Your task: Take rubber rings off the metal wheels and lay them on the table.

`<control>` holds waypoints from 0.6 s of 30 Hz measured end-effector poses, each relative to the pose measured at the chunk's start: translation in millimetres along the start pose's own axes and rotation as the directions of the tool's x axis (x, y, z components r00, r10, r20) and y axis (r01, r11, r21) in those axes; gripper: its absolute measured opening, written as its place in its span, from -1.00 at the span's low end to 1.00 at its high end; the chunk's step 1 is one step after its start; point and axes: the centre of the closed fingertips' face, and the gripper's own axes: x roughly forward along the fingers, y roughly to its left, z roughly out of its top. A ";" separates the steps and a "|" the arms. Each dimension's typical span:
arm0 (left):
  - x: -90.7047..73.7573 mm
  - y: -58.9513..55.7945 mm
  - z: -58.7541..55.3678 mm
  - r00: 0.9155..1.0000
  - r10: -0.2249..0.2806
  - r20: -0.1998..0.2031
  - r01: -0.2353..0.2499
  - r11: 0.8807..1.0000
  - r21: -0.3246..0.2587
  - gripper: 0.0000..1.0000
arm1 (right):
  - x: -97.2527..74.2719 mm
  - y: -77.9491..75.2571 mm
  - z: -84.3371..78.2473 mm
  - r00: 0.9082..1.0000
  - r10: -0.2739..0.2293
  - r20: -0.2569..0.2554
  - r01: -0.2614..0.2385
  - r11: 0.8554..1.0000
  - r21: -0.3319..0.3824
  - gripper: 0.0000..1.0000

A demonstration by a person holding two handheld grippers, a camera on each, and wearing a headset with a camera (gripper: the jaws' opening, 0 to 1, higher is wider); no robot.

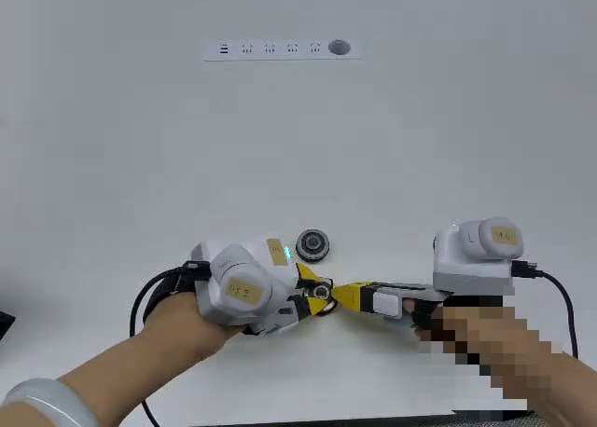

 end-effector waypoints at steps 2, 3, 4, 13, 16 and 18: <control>0.0 -0.2 0.2 1.000 0.000 -0.001 0.000 1.000 0.001 -0.76 | 0.2 0.9 0.1 1.000 0.003 0.000 -0.003 1.000 -0.001 -0.97; 0.0 -0.2 0.3 1.000 0.000 -0.001 0.000 1.000 0.001 -0.76 | 0.3 1.6 0.0 1.000 0.007 -0.001 -0.007 1.000 0.000 -0.97; -0.1 -0.3 0.4 1.000 0.000 -0.001 0.000 1.000 0.001 -0.76 | 0.5 2.2 0.0 1.000 0.010 -0.001 -0.010 1.000 0.000 -0.97; 0.8 1.1 -1.7 1.000 -0.001 -0.001 0.001 1.000 0.002 -0.76 | 1.7 17.9 7.8 0.998 0.063 0.027 -0.063 0.998 0.008 -0.97; 0.9 1.0 -1.7 1.000 -0.002 -0.001 0.002 1.000 0.003 -0.76 | 2.2 17.3 5.9 0.998 0.059 0.017 -0.058 0.998 -0.009 -0.97; 0.9 0.8 -1.5 1.000 -0.002 -0.002 0.002 1.000 0.003 -0.76 | 1.4 16.1 5.5 0.998 0.056 0.020 -0.056 0.998 -0.002 -0.97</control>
